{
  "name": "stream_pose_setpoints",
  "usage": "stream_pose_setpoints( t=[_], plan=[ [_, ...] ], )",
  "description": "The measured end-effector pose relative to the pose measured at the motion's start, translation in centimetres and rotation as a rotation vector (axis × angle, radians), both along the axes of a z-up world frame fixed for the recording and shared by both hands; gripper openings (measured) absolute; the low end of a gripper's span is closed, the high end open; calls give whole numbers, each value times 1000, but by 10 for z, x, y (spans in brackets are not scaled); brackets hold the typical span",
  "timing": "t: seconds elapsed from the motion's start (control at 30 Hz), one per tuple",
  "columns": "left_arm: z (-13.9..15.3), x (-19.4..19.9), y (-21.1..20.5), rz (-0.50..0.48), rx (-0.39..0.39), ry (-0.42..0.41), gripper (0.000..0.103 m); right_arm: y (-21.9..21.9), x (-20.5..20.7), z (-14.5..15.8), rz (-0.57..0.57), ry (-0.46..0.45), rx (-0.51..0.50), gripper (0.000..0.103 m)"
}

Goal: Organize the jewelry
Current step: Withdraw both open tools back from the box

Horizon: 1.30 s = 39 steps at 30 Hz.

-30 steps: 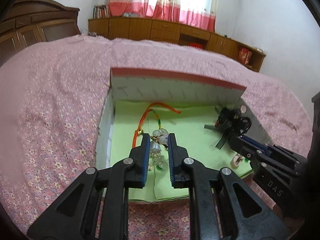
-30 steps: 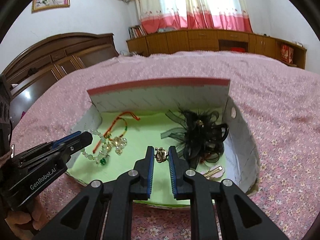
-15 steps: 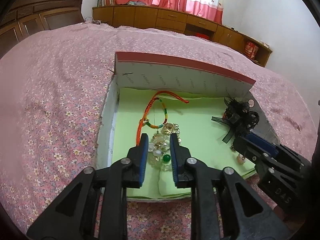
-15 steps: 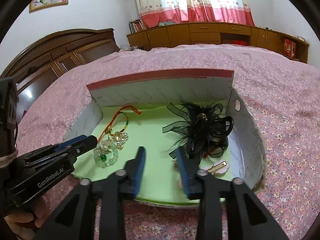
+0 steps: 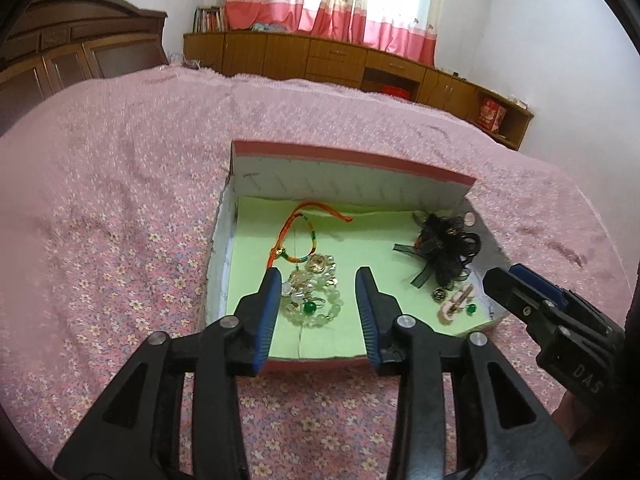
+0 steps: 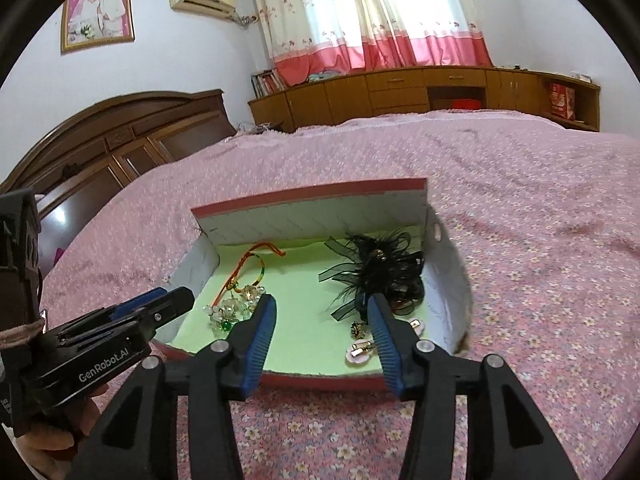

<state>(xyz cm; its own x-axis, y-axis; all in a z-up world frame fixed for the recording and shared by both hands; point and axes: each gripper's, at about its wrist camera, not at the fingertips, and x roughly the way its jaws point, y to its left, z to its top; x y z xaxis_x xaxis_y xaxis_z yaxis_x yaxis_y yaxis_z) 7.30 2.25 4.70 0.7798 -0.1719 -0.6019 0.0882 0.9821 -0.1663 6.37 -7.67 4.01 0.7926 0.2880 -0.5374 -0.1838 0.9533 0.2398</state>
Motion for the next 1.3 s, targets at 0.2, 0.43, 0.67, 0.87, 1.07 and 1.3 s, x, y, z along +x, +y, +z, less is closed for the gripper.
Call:
stream_pose_setpoints(
  t=[0.2,0.43,0.67,0.87,1.07,1.3],
  plan=[
    [13,-18,-7,14,7,-70,35,-9,-21,10,-30,-40,6,59],
    [17,-31,-11,30,-2,-95,35,-15,-43,17,-53,-77,8,63],
    [16,-43,-16,37,9,-99,35,-18,-56,18,-69,-95,4,64],
    [18,-46,-19,35,17,-108,36,-22,-62,17,-79,-94,9,65],
    [20,-49,-18,43,15,-117,36,-23,-64,17,-81,-94,10,65],
    [21,-50,-18,44,20,-122,36,-23,-64,17,-80,-93,9,65]
  ],
)
